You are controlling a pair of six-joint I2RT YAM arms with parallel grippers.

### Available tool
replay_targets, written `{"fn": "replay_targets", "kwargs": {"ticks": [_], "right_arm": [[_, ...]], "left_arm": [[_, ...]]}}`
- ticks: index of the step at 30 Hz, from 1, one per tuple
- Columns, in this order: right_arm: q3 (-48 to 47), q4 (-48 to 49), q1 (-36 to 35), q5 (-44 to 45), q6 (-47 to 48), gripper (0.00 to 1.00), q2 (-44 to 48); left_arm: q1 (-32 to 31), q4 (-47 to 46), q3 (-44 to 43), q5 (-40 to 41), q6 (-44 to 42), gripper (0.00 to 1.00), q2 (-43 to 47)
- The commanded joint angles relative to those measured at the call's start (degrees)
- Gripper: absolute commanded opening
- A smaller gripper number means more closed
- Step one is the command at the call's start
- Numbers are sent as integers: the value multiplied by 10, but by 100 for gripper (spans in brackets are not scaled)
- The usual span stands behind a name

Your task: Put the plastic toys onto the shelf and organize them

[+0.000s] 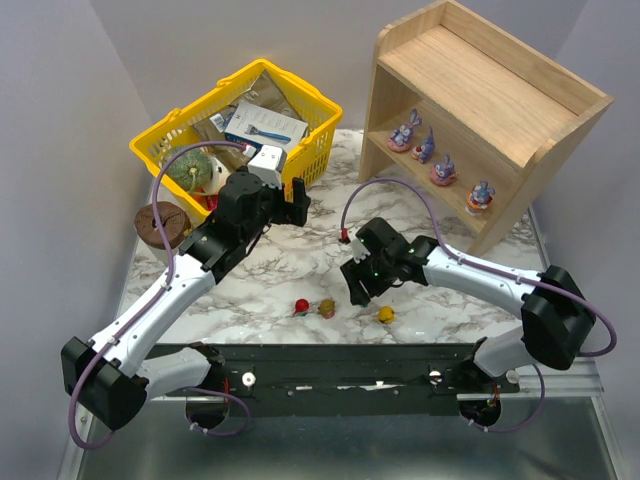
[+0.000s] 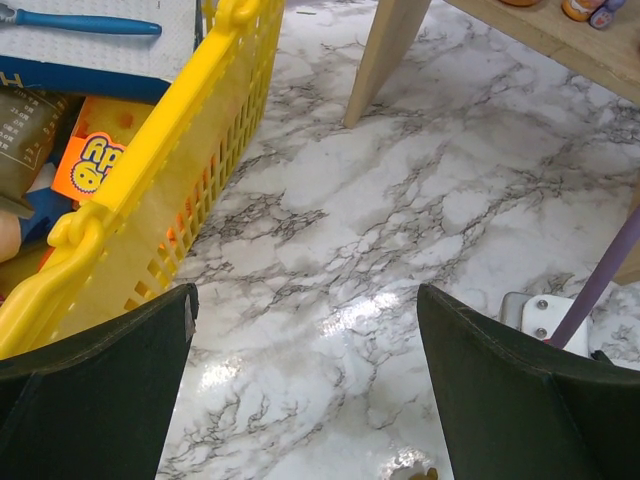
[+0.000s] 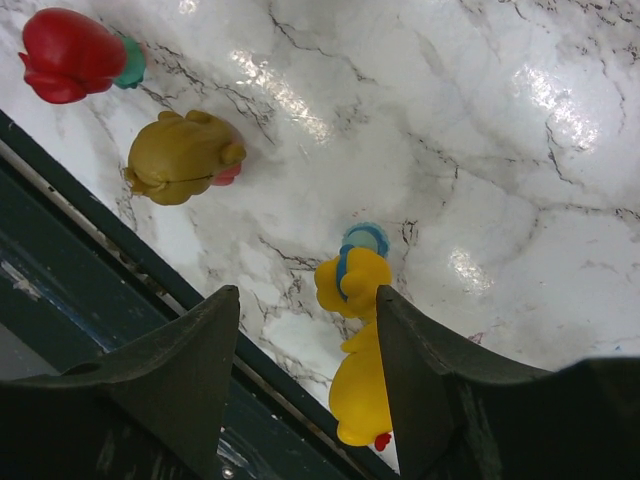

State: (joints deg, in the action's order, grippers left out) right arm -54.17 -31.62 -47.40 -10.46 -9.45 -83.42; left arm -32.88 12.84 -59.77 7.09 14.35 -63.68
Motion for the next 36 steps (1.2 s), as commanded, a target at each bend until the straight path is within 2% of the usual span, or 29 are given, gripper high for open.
{"fn": "replay_targets", "kwargs": {"ticks": [1,11,20,23,27,30,32,36], "right_arm": [[12,22,-7,41,-7,63,-10],[12,36,-8,66,-12,60,-54],[7,32,-7,64,-19,50,-68],[3,25,-7,62,-25,40,-73],[-21,-4,-7,62,-36,16,-77],[-42,-34,-7,70,-53,5,-69],[-73,-57,-7,79,-66,1,-63],[-147,-152,-7,101,-83,1,-52]], "left_arm": [[8,1,-9,5,-9,99,-2],[18,0,-10,-7,-9,99,-7],[24,0,-5,-11,-9,99,-5],[26,-1,-5,-13,-9,99,-5],[27,-1,-6,-18,-7,99,-6],[27,-1,-6,-24,-7,99,-6],[27,-1,-6,-31,-11,99,-4],[28,-6,-4,-53,-15,99,0]]}}
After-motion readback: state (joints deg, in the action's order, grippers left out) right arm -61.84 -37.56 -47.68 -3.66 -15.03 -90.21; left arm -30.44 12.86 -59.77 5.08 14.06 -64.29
